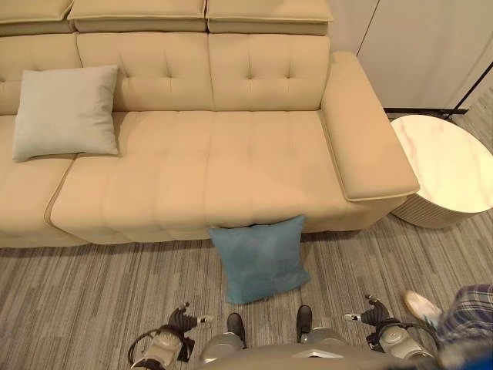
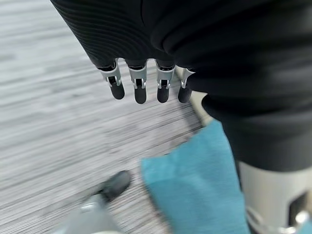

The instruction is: Pick up all the scattered cushions and arrange them neatly on the sofa.

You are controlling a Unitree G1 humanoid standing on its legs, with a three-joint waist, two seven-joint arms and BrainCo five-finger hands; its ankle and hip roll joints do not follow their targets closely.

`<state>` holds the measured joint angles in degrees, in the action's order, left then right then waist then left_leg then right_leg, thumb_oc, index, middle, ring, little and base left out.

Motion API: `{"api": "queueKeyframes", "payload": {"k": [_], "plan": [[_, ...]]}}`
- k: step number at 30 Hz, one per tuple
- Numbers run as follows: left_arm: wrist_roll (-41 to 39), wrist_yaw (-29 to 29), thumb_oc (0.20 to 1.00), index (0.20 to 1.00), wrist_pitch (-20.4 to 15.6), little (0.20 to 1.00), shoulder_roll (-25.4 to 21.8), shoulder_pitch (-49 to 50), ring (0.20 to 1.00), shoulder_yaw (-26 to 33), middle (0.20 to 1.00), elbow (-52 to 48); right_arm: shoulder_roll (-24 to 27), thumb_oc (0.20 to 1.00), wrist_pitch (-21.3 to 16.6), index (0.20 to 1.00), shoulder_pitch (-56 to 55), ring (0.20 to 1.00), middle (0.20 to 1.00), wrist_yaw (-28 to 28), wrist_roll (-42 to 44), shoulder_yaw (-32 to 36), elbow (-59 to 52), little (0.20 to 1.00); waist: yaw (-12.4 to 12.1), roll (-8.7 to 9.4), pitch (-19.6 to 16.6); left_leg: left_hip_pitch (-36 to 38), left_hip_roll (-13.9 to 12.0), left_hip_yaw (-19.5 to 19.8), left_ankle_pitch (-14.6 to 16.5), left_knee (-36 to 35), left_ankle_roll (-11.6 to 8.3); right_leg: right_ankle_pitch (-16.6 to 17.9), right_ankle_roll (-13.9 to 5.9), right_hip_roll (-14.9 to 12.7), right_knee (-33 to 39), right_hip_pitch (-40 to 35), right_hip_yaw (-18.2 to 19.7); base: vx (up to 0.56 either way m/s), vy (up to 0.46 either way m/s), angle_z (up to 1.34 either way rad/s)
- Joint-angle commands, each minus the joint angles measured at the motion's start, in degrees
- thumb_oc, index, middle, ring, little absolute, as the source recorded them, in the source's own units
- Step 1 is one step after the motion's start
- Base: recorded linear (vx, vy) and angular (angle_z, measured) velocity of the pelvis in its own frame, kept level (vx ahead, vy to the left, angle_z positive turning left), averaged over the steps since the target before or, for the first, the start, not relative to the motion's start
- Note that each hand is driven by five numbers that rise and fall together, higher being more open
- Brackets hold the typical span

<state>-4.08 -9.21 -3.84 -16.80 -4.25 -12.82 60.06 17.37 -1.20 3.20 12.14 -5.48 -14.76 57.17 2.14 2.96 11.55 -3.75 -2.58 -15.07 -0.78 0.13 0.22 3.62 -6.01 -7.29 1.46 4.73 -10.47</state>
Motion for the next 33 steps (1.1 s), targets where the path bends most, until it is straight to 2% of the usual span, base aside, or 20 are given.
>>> {"api": "queueKeyframes", "payload": {"k": [1,8,9,15,16,20,24,27,33], "plan": [[-4.56,-3.61,1.000,1.000,-3.36,1.000,-1.64,-5.67,1.000,0.89,1.000,-0.33,3.15,1.000,-2.00,1.000,5.27,1.000,1.000,3.28,3.31,-0.93,-4.50,1.000,0.20,1.01,4.85,-6.30,-1.82,2.52,0.67,3.82,-3.06,-5.52,-1.95,-2.57,-9.79,6.49,0.94,-0.35,-0.056,0.10],[-9.89,-8.38,1.000,1.000,-5.67,1.000,-2.64,-12.39,1.000,-0.03,1.000,-4.26,4.52,1.000,-3.54,1.000,14.52,1.000,1.000,8.12,6.44,-1.68,-11.47,1.000,0.10,-0.03,7.75,-19.20,-2.49,2.77,-1.21,7.76,-3.32,-4.87,-0.66,-2.94,-14.62,19.63,1.67,-0.15,-0.034,0.02],[-11.19,-9.36,1.000,1.000,-6.08,1.000,-2.58,-13.90,1.000,-0.22,1.000,-5.09,4.31,1.000,-3.95,1.000,17.06,1.000,1.000,9.46,7.12,-2.06,-12.62,1.000,-0.02,-0.42,8.63,-21.08,-2.62,3.18,-0.33,8.13,-3.90,-6.19,-1.10,-3.11,-16.30,22.19,2.20,-0.08,-0.030,0.00],[-13.98,-12.24,1.000,1.000,-6.80,1.000,-3.22,-21.46,1.000,-0.82,1.000,-6.94,4.47,1.000,-5.40,1.000,27.45,1.000,1.000,14.48,9.19,-2.31,-15.76,1.000,0.31,-2.12,10.96,-34.71,-3.39,2.97,-3.41,8.73,-4.85,-5.79,-1.07,-4.02,-20.80,37.61,3.32,-0.14,-0.031,0.03],[-13.99,-12.24,1.000,1.000,-6.80,1.000,-3.21,-21.53,1.000,-0.81,1.000,-6.91,4.48,1.000,-5.40,1.000,27.51,1.000,1.000,14.48,9.20,-2.31,-15.73,1.000,0.32,-2.11,10.81,-34.96,-3.38,2.96,-3.41,8.80,-4.84,-5.81,-1.07,-4.04,-20.92,37.89,3.36,-0.11,-0.028,0.03],[-16.86,-12.96,1.000,1.000,-8.58,1.000,-4.98,-27.33,1.000,-1.24,1.000,-11.19,6.95,1.000,-6.39,1.000,35.81,1.000,1.000,17.00,9.44,-2.45,-18.09,1.000,0.59,-3.11,11.94,-45.44,-4.15,3.28,-4.83,9.96,-5.47,-5.18,-1.42,-4.69,-24.21,48.95,4.43,-0.07,-0.040,0.03],[-19.38,-14.67,1.000,1.000,-10.02,1.000,-5.97,-33.03,1.000,-1.89,1.000,-13.83,7.76,1.000,-6.62,1.000,43.13,1.000,1.000,18.82,9.12,-4.04,-18.35,1.000,0.76,-2.90,11.75,-55.38,-4.35,4.87,-5.06,12.45,-5.00,-4.80,-1.71,-5.06,-27.36,58.61,5.43,-0.02,-0.036,0.11],[-19.50,-15.82,1.000,1.000,-9.87,1.000,-6.11,-37.14,1.000,-2.97,1.000,-13.12,7.15,1.000,-6.32,1.000,47.06,1.000,1.000,19.55,8.97,-5.63,-17.33,1.000,0.88,-2.47,11.34,-60.40,-4.24,5.77,-5.08,14.37,-4.61,-4.84,-1.62,-4.95,-29.23,63.02,6.00,-0.03,-0.064,0.08],[-19.17,-16.22,1.000,1.000,-9.19,1.000,-4.37,-41.23,1.000,-5.47,1.000,-12.36,4.68,1.000,-5.26,1.000,50.10,1.000,1.000,19.24,8.05,-8.53,-13.66,1.000,0.35,-2.19,9.93,-63.52,-3.80,6.71,-5.75,13.91,-4.39,-5.21,-1.71,-4.77,-30.63,66.36,5.66,0.01,-0.026,0.04]]}}
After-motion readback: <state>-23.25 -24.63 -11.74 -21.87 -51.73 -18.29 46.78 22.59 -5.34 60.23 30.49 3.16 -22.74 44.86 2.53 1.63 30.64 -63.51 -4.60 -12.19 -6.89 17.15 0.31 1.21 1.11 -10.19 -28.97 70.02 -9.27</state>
